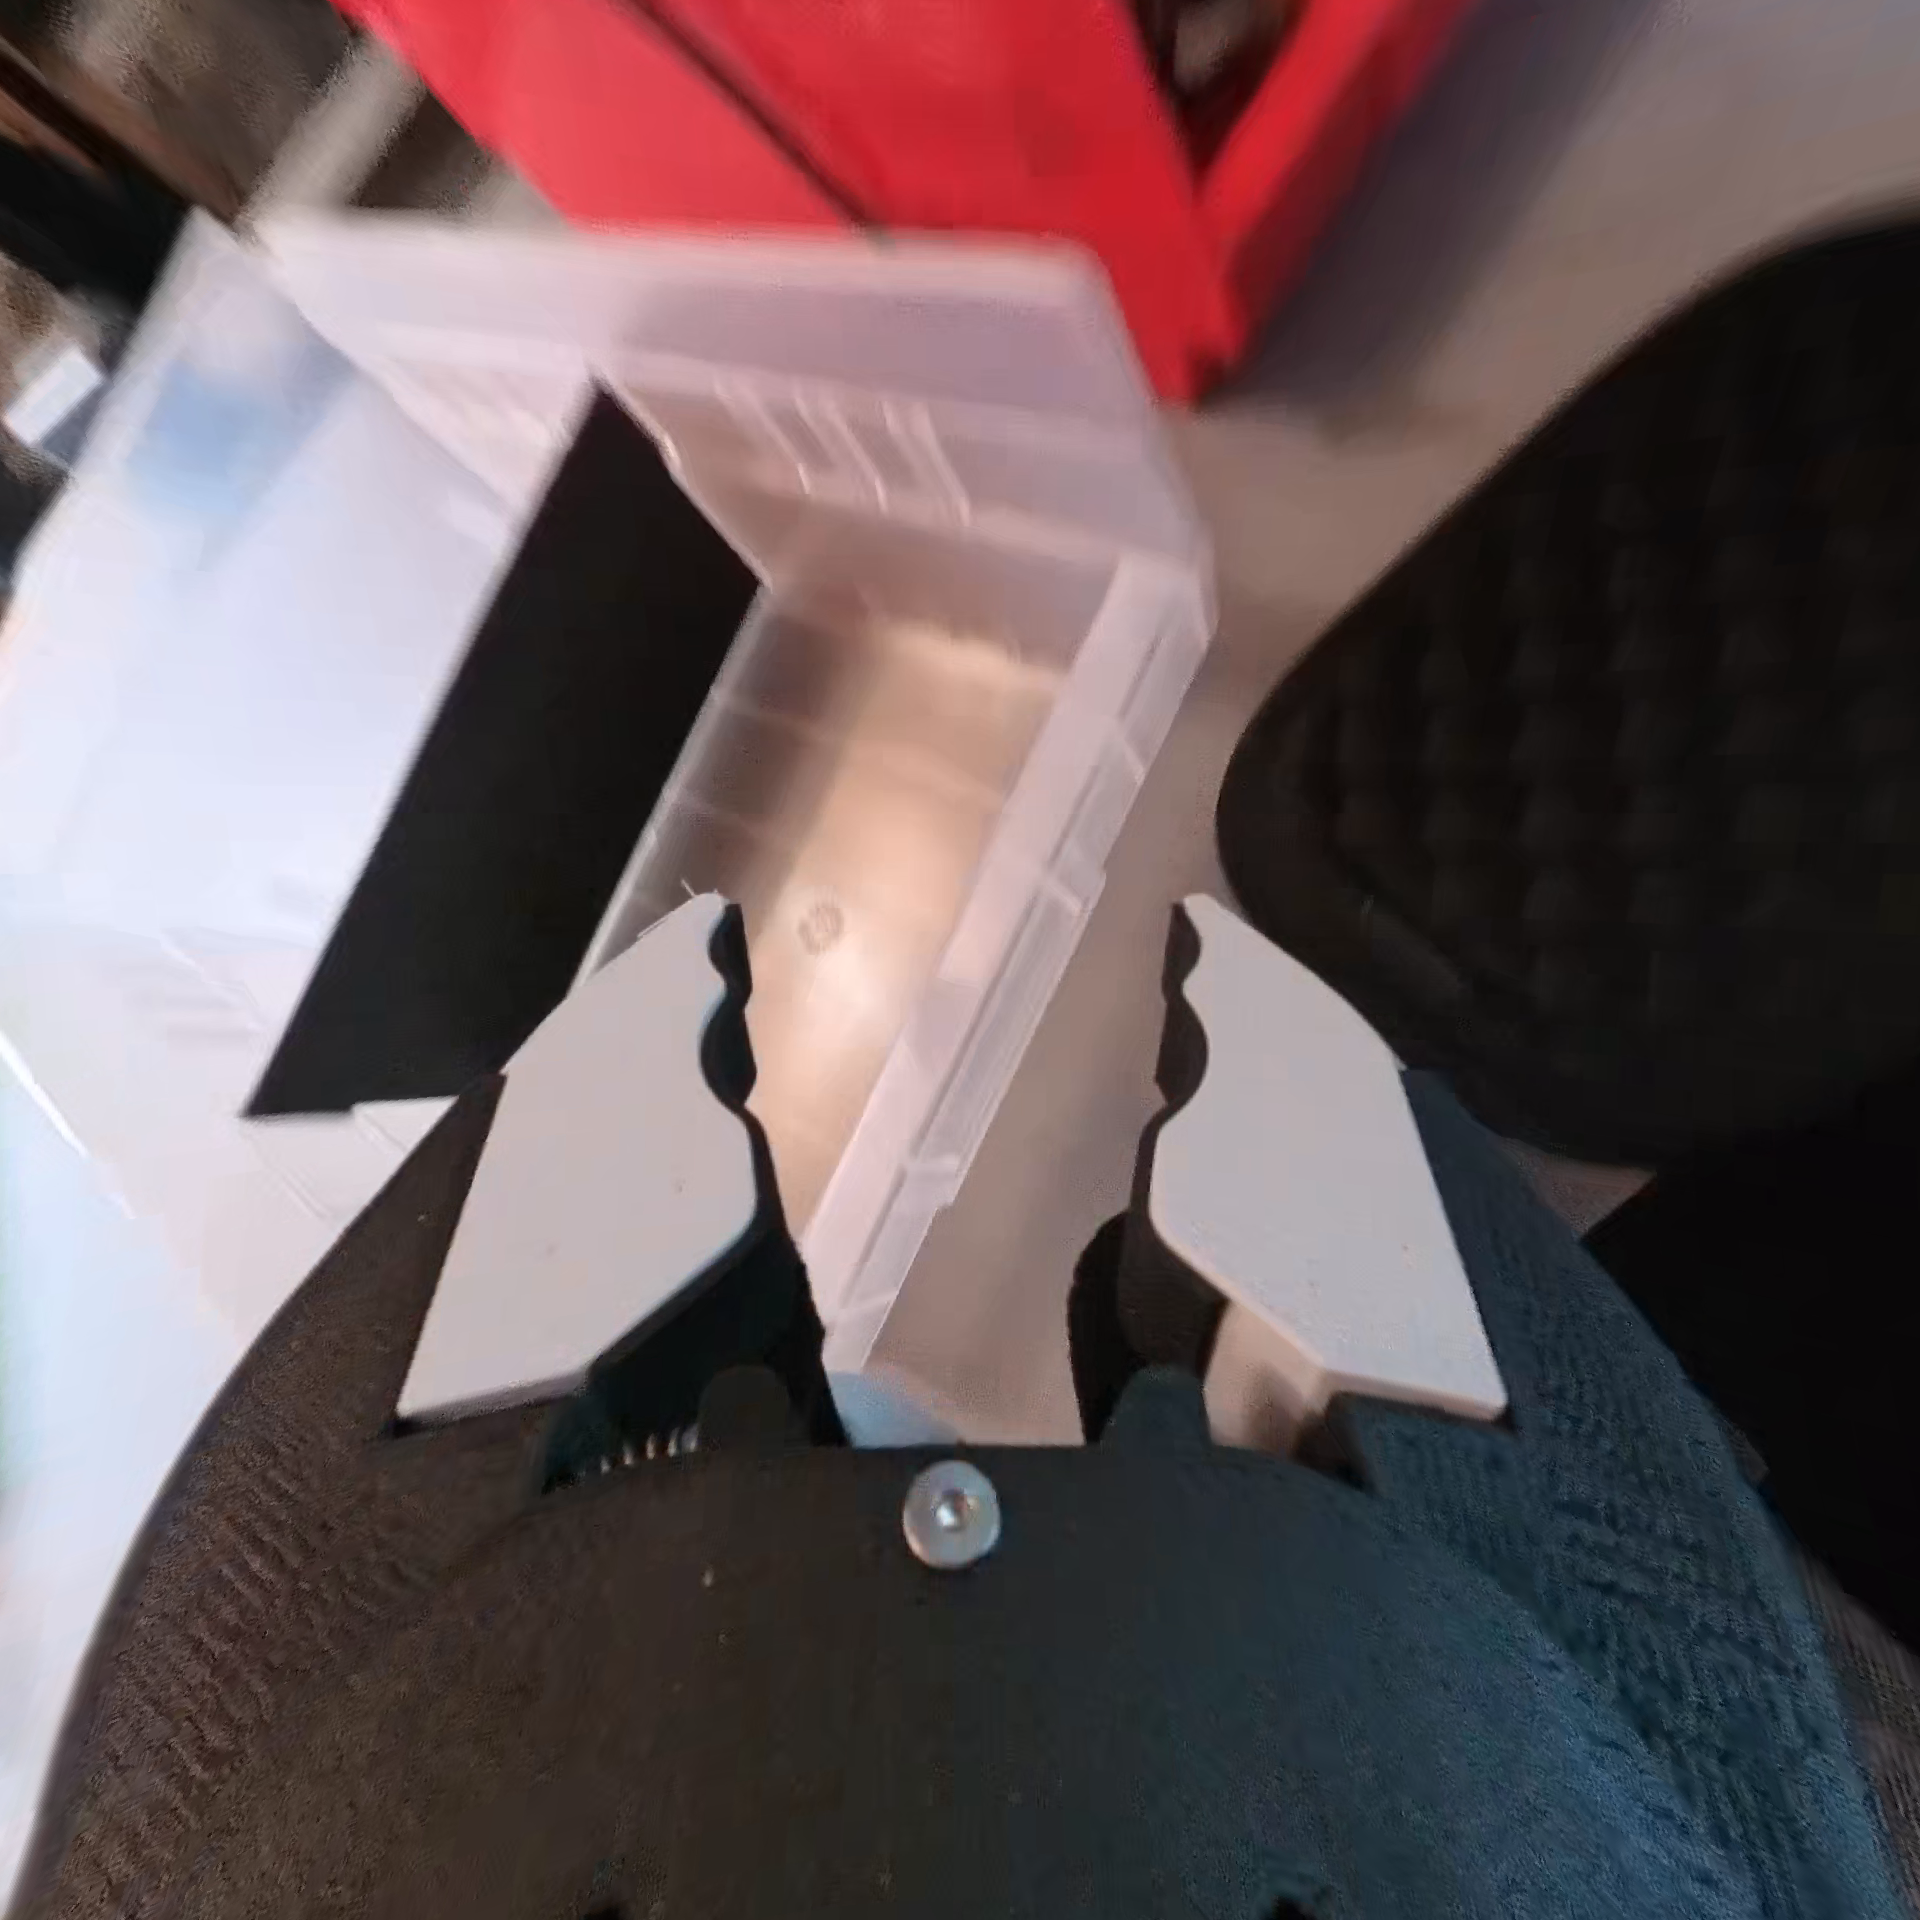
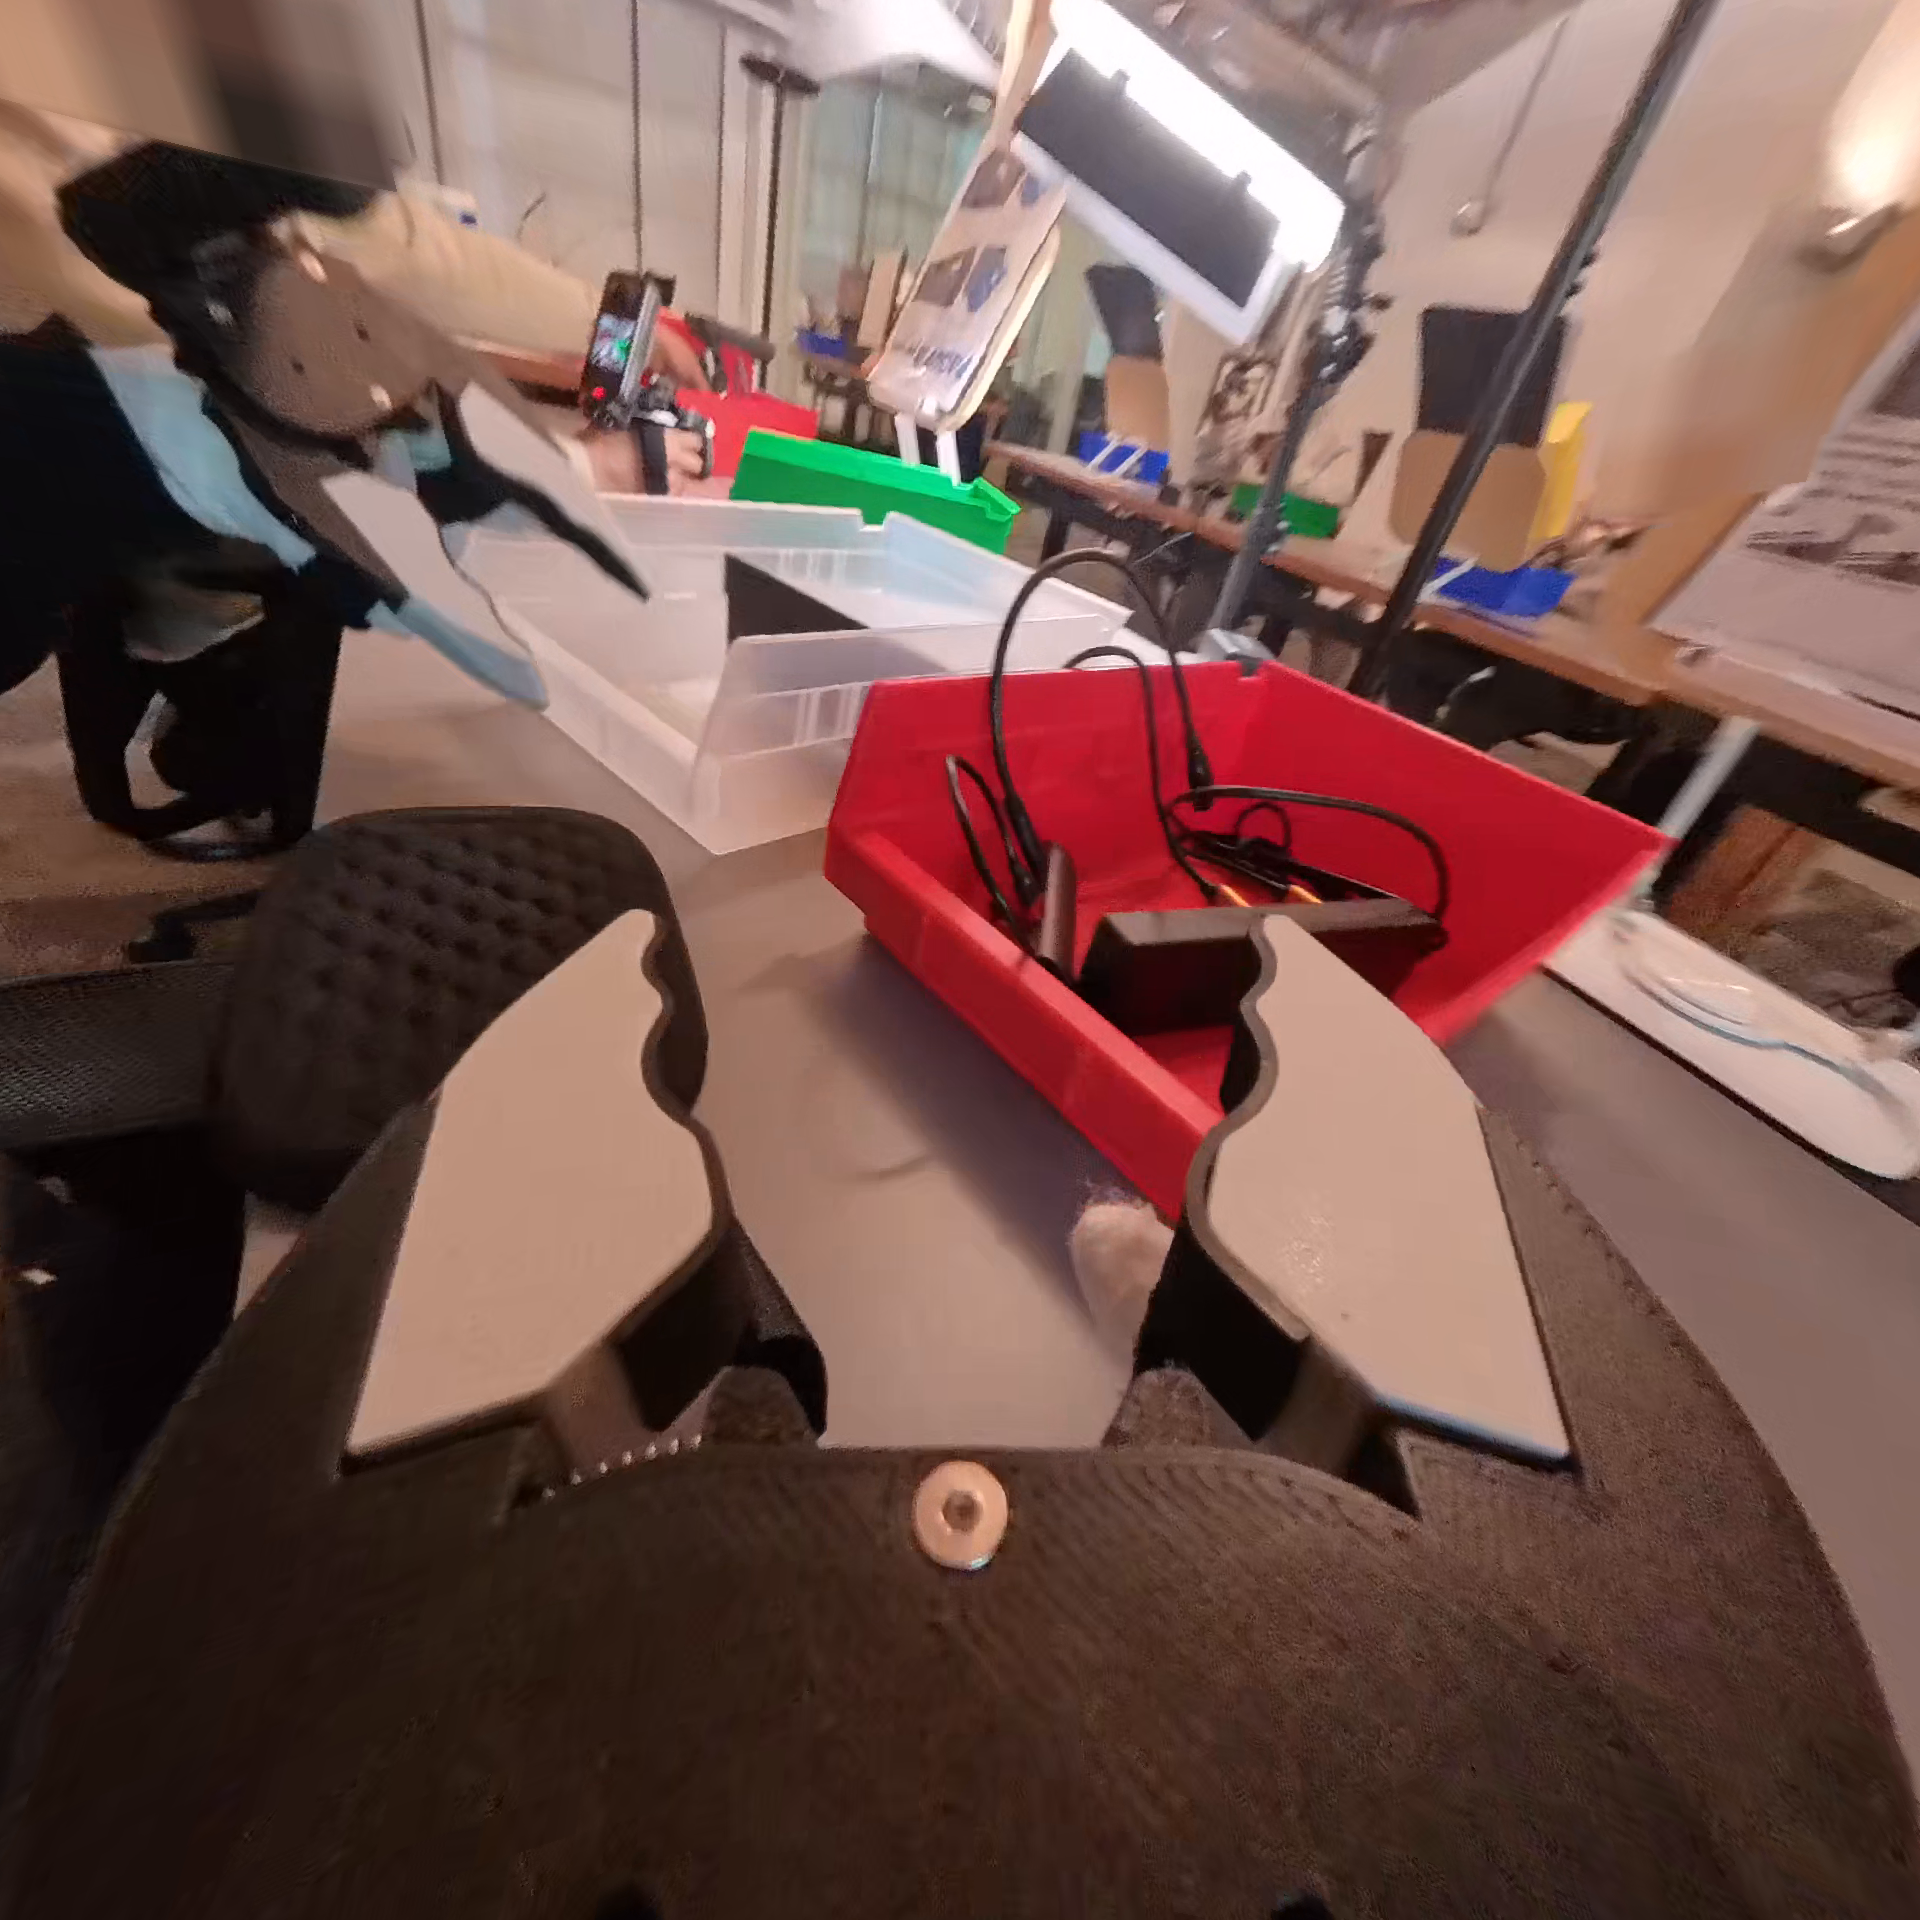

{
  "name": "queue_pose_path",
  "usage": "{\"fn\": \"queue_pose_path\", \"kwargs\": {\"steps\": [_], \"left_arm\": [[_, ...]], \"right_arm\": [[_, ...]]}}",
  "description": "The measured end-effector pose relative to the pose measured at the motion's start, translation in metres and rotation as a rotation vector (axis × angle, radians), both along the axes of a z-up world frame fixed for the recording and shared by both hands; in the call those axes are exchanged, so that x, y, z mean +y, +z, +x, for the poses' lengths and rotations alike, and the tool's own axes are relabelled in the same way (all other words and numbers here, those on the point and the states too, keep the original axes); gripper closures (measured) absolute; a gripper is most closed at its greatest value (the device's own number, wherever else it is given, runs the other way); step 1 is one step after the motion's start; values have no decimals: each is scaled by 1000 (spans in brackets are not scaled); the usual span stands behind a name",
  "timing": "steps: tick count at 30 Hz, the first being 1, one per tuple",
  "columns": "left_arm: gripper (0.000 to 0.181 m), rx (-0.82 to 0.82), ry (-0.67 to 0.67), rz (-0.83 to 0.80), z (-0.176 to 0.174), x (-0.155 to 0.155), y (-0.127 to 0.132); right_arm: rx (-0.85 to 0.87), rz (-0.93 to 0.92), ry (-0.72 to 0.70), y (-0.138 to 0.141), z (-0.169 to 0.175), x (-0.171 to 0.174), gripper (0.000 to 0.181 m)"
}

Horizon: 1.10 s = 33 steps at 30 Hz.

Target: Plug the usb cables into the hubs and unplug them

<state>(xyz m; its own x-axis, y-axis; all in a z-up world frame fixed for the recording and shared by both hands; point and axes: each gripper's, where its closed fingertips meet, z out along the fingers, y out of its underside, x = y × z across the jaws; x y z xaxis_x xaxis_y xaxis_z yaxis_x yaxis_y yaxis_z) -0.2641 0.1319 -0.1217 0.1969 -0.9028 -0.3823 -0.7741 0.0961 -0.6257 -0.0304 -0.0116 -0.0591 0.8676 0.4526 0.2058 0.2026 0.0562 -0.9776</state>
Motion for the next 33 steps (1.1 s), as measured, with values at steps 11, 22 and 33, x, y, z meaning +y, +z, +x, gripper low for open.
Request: {"fn": "queue_pose_path", "kwargs": {"steps": [11,22,33], "left_arm": [[148,445,40,137,-22,26,-49],[151,304,292,717,7,32,29],[151,-34,-61,1161,157,-53,147]], "right_arm": [[78,132,-108,-2,57,-46,93],[114,241,-102,10,60,-56,105],[91,639,-462,56,106,-91,78]]}}
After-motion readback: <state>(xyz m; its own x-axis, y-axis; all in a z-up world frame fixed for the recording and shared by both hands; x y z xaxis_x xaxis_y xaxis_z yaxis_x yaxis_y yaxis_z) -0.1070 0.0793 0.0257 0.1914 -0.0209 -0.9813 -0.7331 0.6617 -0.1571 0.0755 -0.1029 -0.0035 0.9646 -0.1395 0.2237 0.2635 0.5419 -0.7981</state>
